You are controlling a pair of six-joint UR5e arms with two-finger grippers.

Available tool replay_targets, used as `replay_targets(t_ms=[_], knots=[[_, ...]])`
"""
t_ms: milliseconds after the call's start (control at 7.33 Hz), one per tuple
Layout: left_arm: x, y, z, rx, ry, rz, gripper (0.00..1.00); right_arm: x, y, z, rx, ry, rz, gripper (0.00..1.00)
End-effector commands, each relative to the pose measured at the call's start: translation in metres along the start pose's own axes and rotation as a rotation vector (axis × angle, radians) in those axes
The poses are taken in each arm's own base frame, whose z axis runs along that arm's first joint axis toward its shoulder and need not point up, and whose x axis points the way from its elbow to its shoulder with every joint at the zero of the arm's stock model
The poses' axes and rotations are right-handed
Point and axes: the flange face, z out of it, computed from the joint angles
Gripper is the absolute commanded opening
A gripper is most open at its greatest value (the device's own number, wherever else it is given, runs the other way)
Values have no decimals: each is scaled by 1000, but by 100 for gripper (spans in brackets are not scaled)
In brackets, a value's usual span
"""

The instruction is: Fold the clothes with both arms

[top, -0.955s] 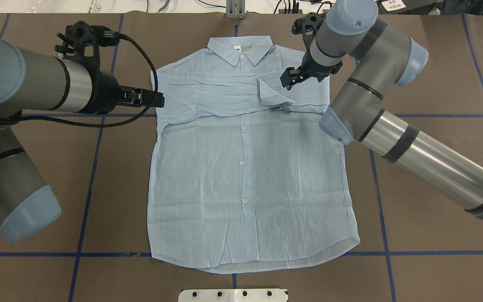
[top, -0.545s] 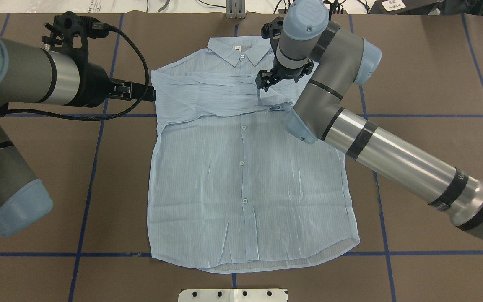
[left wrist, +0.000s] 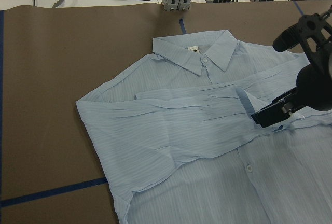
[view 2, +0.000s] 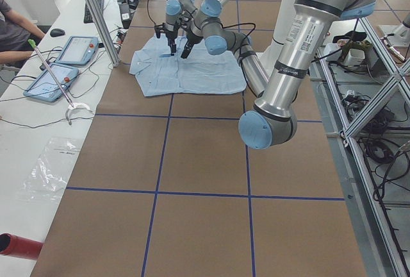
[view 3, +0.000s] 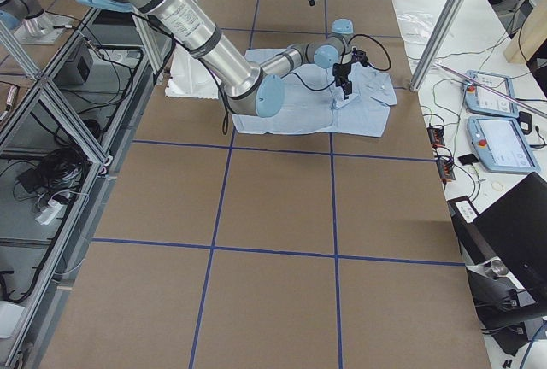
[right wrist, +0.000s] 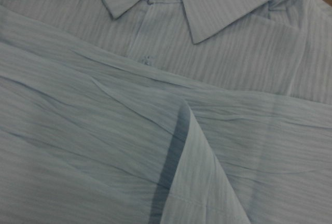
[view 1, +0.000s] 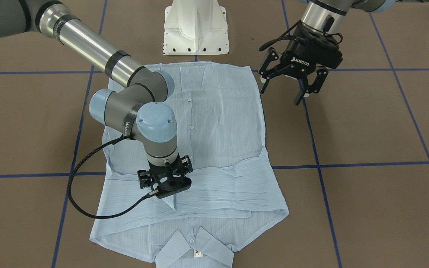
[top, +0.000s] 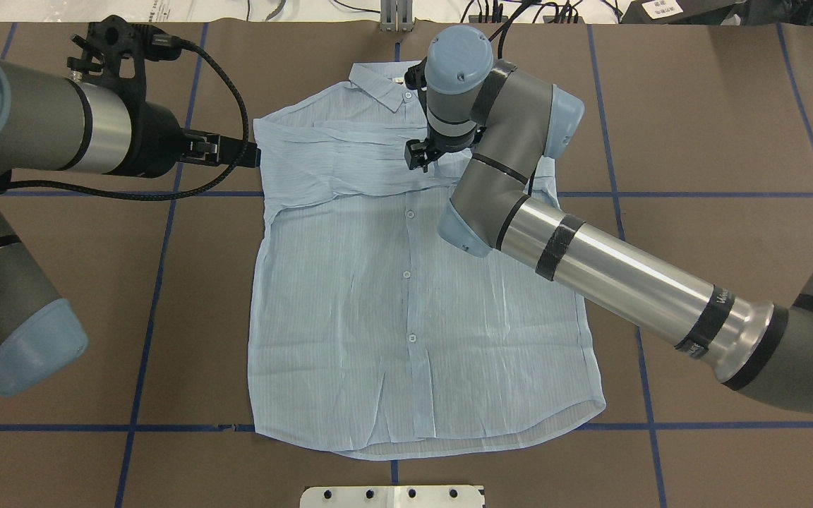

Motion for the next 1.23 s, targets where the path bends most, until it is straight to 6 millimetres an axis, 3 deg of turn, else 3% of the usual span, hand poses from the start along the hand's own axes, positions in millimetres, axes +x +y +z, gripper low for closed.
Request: replay_targets(t_ms=[0, 409, 1091], knots=[[0, 0, 1, 0, -1, 0, 100, -4, 8, 17, -3, 40, -13, 100], [1, 2, 4, -6, -2, 1, 100, 2, 9, 20, 10, 67, -17, 100], [-3, 3, 17, -19, -17, -3, 100, 41, -9, 8, 31, 87, -33, 100]])
